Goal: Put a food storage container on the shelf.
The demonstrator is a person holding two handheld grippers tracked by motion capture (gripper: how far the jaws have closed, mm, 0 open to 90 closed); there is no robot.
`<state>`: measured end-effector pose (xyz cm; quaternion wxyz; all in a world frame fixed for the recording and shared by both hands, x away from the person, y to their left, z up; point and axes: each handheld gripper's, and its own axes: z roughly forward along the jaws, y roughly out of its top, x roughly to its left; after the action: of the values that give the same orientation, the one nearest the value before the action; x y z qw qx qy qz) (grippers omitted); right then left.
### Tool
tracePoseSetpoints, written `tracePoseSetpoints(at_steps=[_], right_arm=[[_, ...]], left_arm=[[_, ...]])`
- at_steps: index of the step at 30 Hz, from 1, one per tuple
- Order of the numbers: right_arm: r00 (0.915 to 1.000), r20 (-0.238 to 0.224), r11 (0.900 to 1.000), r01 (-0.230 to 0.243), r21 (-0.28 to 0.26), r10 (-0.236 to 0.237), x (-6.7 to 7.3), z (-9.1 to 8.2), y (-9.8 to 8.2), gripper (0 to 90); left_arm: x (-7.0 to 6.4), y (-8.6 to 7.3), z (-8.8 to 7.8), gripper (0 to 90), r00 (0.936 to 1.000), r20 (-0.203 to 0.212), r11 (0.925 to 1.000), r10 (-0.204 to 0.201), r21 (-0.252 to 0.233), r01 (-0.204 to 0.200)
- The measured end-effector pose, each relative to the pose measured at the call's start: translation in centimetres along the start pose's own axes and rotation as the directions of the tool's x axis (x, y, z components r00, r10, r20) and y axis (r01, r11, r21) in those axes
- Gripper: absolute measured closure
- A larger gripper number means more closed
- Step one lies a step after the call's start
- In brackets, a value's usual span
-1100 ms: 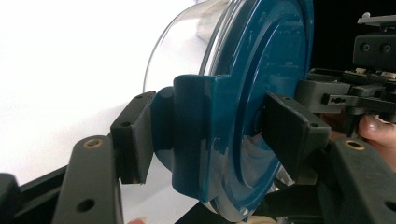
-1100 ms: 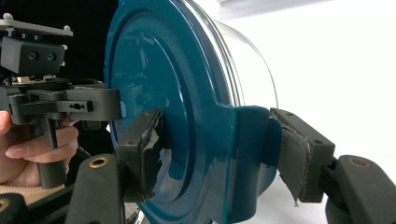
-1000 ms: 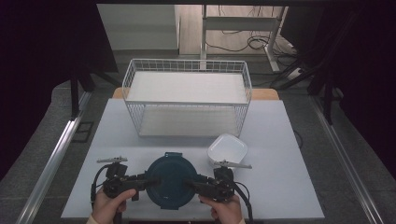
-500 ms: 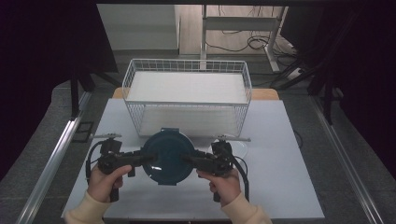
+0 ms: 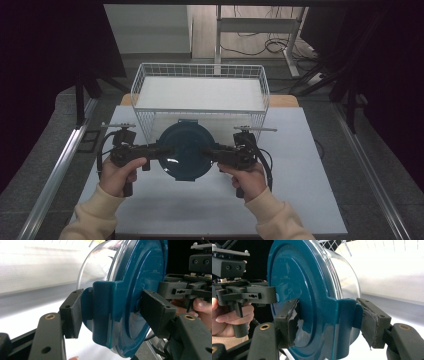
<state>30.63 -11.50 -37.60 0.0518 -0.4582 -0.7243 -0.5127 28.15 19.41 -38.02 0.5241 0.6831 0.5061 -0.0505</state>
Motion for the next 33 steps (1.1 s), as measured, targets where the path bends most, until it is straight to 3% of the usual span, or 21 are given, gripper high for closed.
tracePoseSetpoints(at_steps=[20,33], right_arm=[[0.9988,0.000,0.999,0.049,-0.004,-0.049,0.8,-0.8,5.7,37.4],[0.9991,-0.011,0.999,0.040,-0.010,-0.040,0.2,-1.1,8.7,38.0]], left_arm=[[-0.9,4.9,-0.6,37.6,0.9999,0.006,0.9991,0.015,-0.041,-0.015],[-1.2,8.2,-0.2,37.6,0.9995,0.002,0.9986,0.033,-0.043,-0.032]])
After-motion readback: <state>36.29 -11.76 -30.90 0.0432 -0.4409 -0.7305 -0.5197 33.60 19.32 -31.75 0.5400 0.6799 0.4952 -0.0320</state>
